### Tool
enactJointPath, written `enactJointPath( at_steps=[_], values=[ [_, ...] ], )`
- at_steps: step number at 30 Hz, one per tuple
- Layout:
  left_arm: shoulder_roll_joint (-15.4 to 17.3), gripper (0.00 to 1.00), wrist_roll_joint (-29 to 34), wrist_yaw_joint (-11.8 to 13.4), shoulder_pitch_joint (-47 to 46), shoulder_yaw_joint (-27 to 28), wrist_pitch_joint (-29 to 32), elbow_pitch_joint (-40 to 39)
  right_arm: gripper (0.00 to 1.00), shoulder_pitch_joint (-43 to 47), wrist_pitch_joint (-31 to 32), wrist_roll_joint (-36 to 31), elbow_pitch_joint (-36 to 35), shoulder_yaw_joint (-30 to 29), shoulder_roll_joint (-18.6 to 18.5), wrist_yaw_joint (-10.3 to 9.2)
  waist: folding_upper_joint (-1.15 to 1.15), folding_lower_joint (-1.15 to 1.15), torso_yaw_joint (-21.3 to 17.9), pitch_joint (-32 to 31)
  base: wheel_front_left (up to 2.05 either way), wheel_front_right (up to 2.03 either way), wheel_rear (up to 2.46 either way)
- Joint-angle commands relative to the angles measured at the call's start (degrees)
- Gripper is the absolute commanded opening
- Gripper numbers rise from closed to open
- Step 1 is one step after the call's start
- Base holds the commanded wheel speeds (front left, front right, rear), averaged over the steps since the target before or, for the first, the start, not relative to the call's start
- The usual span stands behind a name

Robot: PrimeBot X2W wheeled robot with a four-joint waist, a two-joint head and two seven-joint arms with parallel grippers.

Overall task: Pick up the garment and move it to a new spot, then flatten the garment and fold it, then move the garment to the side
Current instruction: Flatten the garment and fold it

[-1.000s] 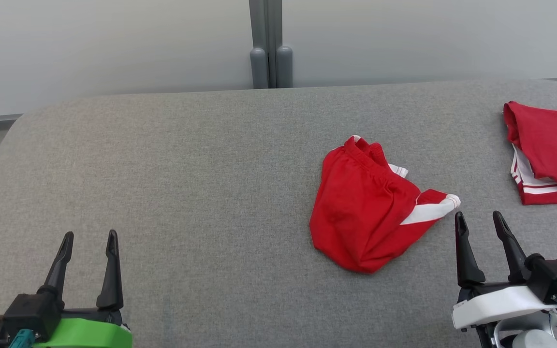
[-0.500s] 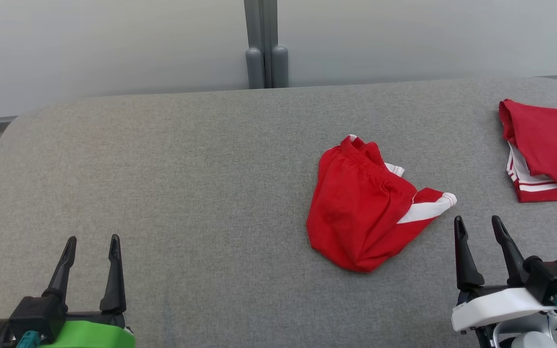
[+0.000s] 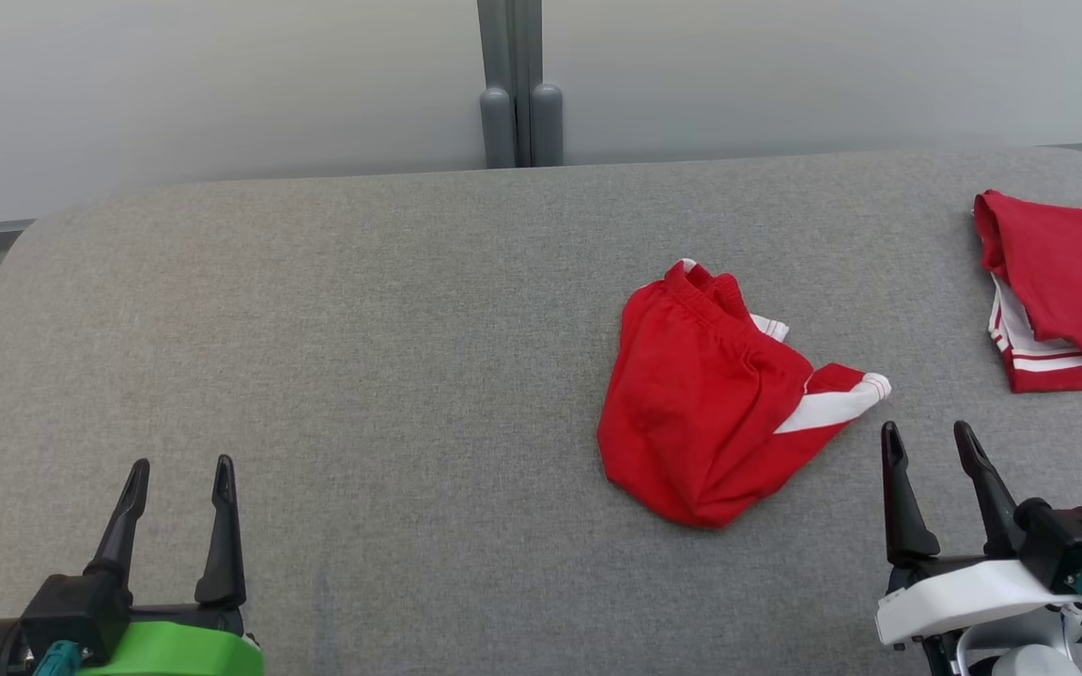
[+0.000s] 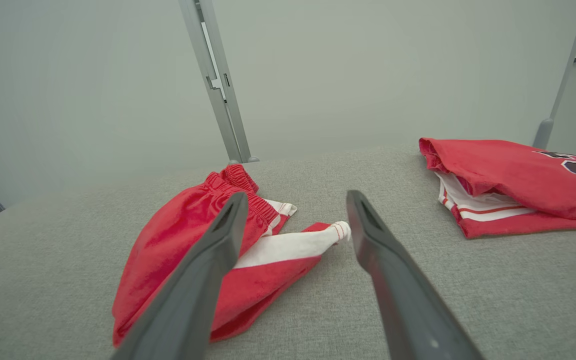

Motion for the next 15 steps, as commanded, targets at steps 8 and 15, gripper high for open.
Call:
enactJointPath(
  at_steps=[8, 15],
  values=[
    [-0.51, 1.0, 1.03, -0.56, -0.57, 0.68, 0.0, 0.2, 1.0, -0.28, -0.16, -0.01, 0.1, 0.19, -0.11, -0.1, 0.0, 0.0, 0.04, 0.09, 0.0, 0.0, 0.0],
    [-0.87, 1.0, 1.5, -0.75, -0.82, 1.05, 0.0, 0.61, 1.0, -0.36, -0.16, -0.34, 0.25, 0.23, -0.15, -0.1, 0.0, 0.0, 0.22, 0.0, 0.0, 0.0, 0.0]
  ],
)
